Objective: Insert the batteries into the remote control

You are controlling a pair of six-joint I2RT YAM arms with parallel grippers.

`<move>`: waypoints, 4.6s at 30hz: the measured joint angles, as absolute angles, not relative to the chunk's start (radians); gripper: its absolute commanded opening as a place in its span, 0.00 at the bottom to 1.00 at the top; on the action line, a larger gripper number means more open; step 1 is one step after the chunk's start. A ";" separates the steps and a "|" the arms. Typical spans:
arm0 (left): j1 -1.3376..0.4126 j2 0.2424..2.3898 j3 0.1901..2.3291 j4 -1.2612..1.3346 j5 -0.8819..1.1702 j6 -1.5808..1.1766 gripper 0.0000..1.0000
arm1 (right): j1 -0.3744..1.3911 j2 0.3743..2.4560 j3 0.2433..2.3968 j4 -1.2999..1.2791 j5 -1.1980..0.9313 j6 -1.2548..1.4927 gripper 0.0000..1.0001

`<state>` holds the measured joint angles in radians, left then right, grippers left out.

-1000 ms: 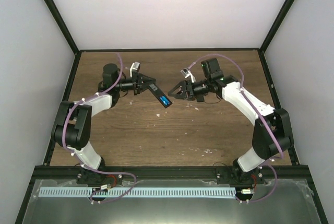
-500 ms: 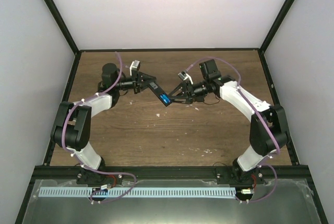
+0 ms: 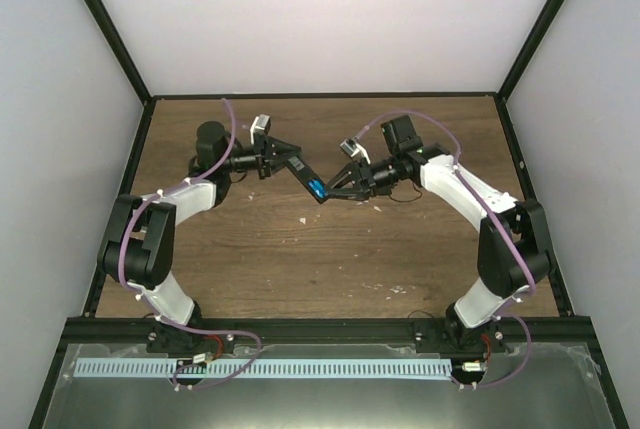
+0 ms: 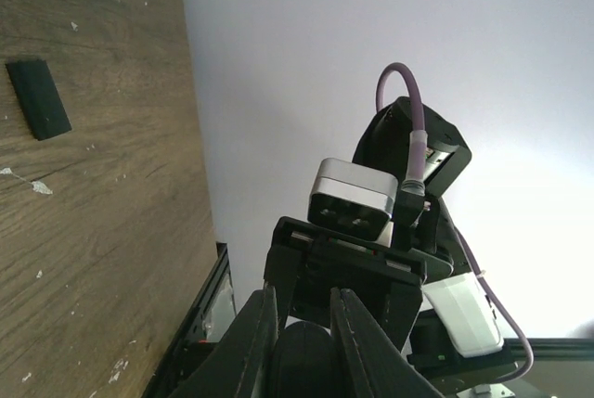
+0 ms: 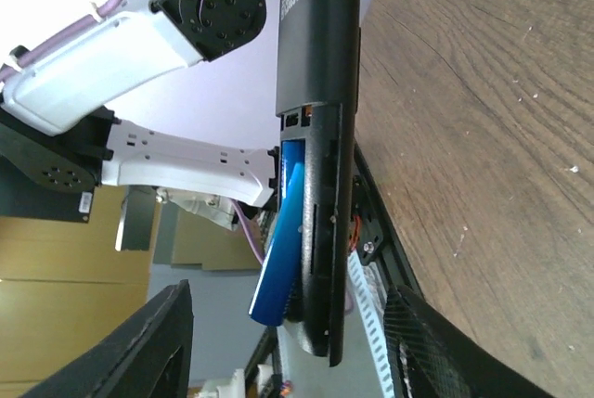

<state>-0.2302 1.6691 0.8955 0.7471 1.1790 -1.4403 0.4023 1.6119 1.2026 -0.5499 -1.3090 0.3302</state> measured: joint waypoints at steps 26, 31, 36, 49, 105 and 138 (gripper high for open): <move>-0.250 1.669 0.896 0.765 1.171 -1.455 0.00 | 0.408 1.626 1.235 -0.576 -1.301 0.266 0.38; -0.250 1.669 0.896 0.771 1.171 -1.460 0.00 | 0.415 1.626 1.235 -0.583 -1.300 0.248 0.38; -0.251 1.669 0.895 0.785 1.171 -1.467 0.00 | 0.417 1.626 1.235 -0.583 -1.295 0.232 0.38; -0.250 1.669 0.895 0.799 1.171 -1.474 0.00 | 0.430 1.626 1.235 -0.569 -1.278 0.221 0.32; -0.259 1.690 0.888 0.867 1.163 -1.483 0.00 | 0.459 1.666 1.287 -0.531 -1.180 0.250 0.51; -0.217 1.635 0.960 0.245 1.013 -0.981 0.00 | 0.346 1.733 1.238 -0.669 -0.036 0.166 0.90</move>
